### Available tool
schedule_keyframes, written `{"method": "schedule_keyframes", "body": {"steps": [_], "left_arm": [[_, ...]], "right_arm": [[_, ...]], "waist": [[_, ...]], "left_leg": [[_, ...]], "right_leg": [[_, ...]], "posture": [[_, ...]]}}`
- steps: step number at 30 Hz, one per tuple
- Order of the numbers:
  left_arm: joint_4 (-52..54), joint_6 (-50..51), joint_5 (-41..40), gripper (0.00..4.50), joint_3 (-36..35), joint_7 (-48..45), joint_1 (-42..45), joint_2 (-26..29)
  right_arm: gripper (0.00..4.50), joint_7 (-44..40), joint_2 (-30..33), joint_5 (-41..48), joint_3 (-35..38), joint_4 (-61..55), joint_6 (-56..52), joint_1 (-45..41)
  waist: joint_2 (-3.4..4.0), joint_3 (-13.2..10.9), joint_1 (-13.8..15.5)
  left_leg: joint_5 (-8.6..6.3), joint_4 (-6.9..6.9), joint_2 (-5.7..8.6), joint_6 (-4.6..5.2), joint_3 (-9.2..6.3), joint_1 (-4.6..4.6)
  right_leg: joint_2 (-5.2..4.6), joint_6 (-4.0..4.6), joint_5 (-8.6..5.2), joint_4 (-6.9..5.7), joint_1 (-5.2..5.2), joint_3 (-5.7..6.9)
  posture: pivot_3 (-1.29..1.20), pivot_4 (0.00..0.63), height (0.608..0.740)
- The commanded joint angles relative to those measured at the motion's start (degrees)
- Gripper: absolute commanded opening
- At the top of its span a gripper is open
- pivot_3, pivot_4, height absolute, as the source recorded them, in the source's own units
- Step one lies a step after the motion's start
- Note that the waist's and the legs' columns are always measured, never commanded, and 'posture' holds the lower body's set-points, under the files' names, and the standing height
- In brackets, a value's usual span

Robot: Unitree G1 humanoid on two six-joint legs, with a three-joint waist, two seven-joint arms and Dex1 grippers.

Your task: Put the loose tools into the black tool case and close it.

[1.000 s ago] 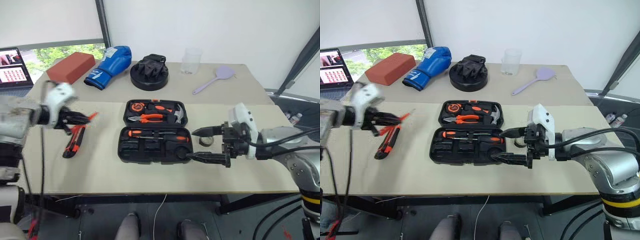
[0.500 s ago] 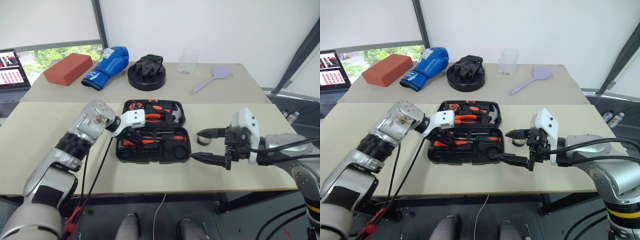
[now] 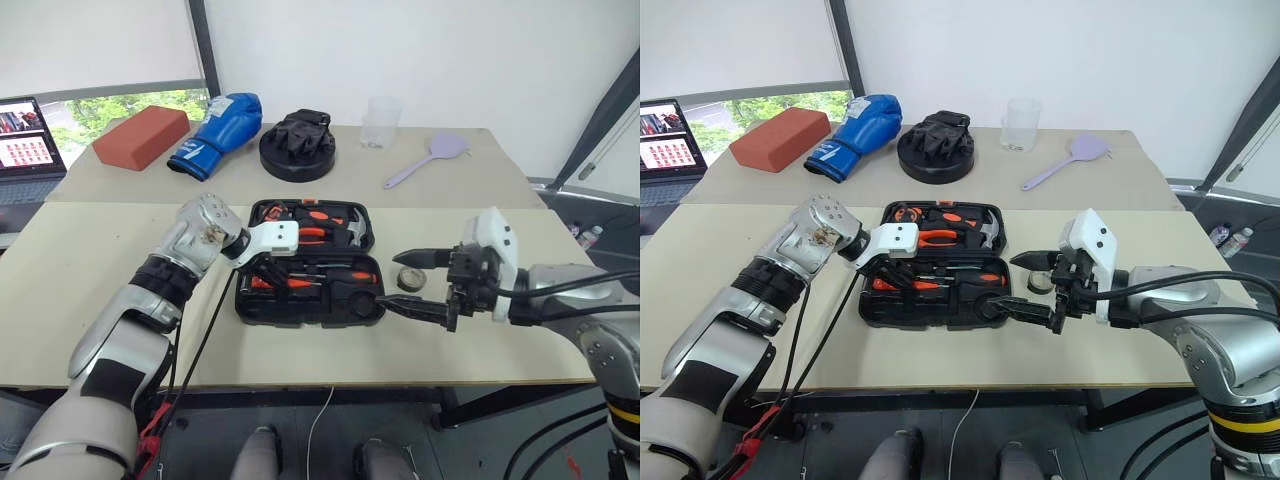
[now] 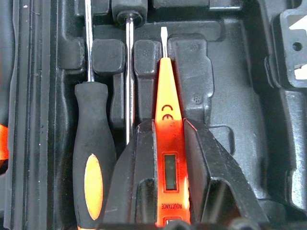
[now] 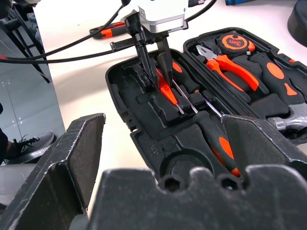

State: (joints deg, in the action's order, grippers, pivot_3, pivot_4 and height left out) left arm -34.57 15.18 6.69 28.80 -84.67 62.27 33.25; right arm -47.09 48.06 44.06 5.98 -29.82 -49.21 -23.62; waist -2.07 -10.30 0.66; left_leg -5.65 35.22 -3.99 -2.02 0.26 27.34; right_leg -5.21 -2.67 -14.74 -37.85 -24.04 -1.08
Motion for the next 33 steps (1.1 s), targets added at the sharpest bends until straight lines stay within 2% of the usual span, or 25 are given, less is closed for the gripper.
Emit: {"method": "schedule_keyframes", "body": {"steps": [1, 6, 9, 13, 14, 16, 20, 21, 26, 33], "left_arm": [[3.5, 1.2, -1.8, 1.99, -2.6, -2.3, 0.6, 0.5], [12.0, 11.4, -12.3, 3.83, -10.6, -7.6, -0.6, 3.6], [15.9, 13.4, -17.0, 3.83, -14.4, -7.7, -3.9, 6.3], [17.4, 12.1, -18.5, 2.83, -19.0, -2.7, -10.3, 6.8], [16.7, 9.9, -18.7, 2.33, -20.5, -0.1, -12.7, 5.5], [15.1, 7.0, -19.0, 1.74, -22.6, 4.9, -16.5, 3.0], [13.9, 0.6, -19.1, 0.29, -24.6, 8.1, -20.9, 0.9], [13.5, -1.4, -18.5, 0.08, -24.6, 8.6, -21.7, 1.0], [11.6, -6.0, -16.4, 0.08, -24.1, 11.9, -22.9, 1.5], [10.9, -5.8, -17.3, 0.08, -24.3, 12.6, -23.6, 1.5]], "right_arm": [[4.5, 0.6, -0.4, 0.2, 0.7, -0.8, 0.9, -0.7], [4.5, 0.7, -0.7, 0.7, 0.5, -1.5, 0.4, -0.1], [4.5, 0.8, -0.6, 0.9, 0.7, -1.7, 0.3, 0.3], [4.5, 0.9, -0.4, 1.2, 1.1, -1.8, 0.2, 0.8], [4.5, 0.9, -0.5, 1.3, 1.0, -1.6, 0.2, 0.5], [4.5, 1.1, -0.7, 1.4, 0.9, -1.2, 0.0, -0.1], [4.5, 1.0, -0.8, 1.4, 0.4, -0.9, 0.1, -0.8], [4.5, 0.9, -0.8, 1.4, 0.3, -0.8, 0.0, -1.0], [4.5, 0.6, -0.9, 1.3, -0.2, -0.4, 0.1, -1.6], [4.5, 0.6, -1.3, 1.1, -0.7, 0.0, 0.0, -2.0]], "waist": [[0.0, 0.0, 0.0], [-0.01, 0.0, -0.3], [0.02, 0.0, -0.7], [0.03, 0.0, -1.2], [0.03, 0.0, -1.2], [0.04, 0.0, -1.0], [0.02, 0.0, -0.6], [0.02, 0.0, -0.6], [0.02, 0.0, -0.4], [0.02, 0.0, -0.3]], "left_leg": [[0.0, 0.0, 0.0, 0.0, 0.0, 0.01], [0.0, 0.01, -0.01, 0.0, -0.01, 0.01], [0.0, -0.01, -0.02, 0.0, -0.02, -0.02], [0.01, -0.02, -0.01, 0.01, -0.03, -0.08], [0.03, -0.01, -0.02, 0.04, -0.05, -0.06], [0.03, 0.03, 0.0, 0.04, -0.05, -0.07], [0.04, 0.1, 0.0, 0.05, -0.04, -0.04], [0.04, 0.1, 0.0, 0.05, -0.04, -0.04], [0.04, 0.1, 0.0, 0.05, -0.04, -0.05], [0.04, 0.1, -0.01, 0.05, -0.03, -0.05]], "right_leg": [[0.0, 0.0, 0.0, -0.01, -0.01, 0.0], [0.0, 0.0, 0.0, -0.03, -0.02, 0.0], [0.01, 0.01, -0.01, -0.05, -0.02, 0.0], [0.01, 0.03, -0.02, -0.13, 0.0, -0.01], [0.03, 0.03, -0.02, -0.15, -0.01, 0.0], [-0.01, 0.02, -0.01, -0.15, 0.03, 0.0], [0.0, 0.0, 0.05, -0.12, 0.03, 0.01], [0.0, 0.0, 0.06, -0.12, 0.04, 0.02], [0.0, 0.02, 0.07, -0.12, 0.04, 0.01], [0.0, 0.02, 0.07, -0.12, 0.04, 0.01]], "posture": [[0.0, 0.15, 0.735], [0.0, 0.15, 0.735], [0.0, 0.15, 0.735], [0.0, 0.15, 0.735], [0.0, 0.15, 0.735], [0.0, 0.15, 0.735], [0.0, 0.15, 0.735], [0.0, 0.15, 0.735], [0.0, 0.15, 0.735], [0.0, 0.15, 0.735]]}}
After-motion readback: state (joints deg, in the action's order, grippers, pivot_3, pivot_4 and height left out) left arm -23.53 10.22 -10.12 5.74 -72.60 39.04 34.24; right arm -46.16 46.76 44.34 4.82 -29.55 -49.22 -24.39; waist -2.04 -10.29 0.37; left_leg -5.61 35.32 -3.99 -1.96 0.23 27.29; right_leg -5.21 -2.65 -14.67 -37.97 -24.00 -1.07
